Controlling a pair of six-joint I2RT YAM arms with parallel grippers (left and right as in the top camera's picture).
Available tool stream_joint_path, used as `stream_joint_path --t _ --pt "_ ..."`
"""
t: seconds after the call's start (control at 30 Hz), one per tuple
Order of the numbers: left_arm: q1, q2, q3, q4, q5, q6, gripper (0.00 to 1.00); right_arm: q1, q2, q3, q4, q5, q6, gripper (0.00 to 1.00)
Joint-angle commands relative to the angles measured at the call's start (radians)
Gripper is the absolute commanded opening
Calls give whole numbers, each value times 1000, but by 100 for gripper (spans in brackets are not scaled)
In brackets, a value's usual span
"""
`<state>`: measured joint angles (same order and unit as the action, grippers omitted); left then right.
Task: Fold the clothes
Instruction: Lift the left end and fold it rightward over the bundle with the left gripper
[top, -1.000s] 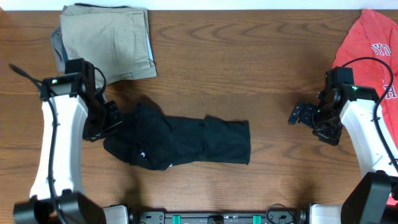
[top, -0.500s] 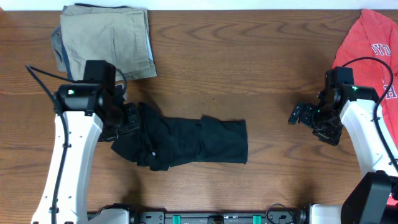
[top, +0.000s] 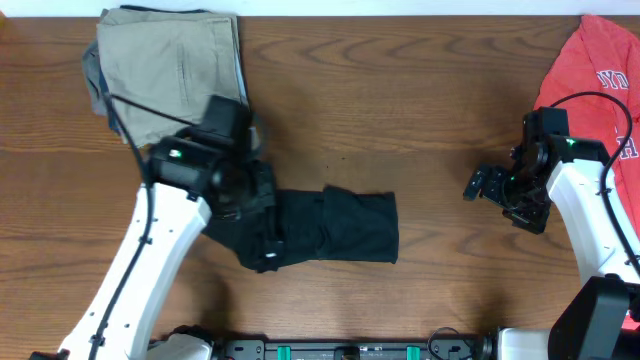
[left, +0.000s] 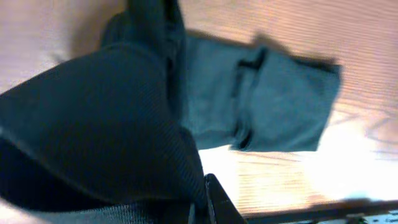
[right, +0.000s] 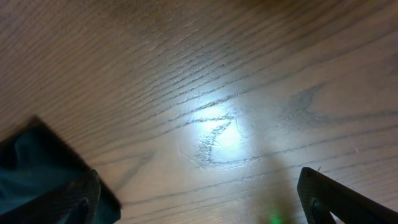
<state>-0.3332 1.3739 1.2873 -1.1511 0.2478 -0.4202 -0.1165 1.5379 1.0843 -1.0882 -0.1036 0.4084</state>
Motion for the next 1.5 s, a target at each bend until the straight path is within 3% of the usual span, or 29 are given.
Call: stream_joint_path --t 0.0,0.7,1.47 --pt "-73 7 18 42 10 -90 6 -1 -3 7 0 -2 -13 99" --pt "-444 246 14 327 10 -273 6 -1 -3 7 -1 -2 -13 99" --pt "-476 343 -3 525 -2 -296 6 -1 -3 7 -1 -2 -13 99"
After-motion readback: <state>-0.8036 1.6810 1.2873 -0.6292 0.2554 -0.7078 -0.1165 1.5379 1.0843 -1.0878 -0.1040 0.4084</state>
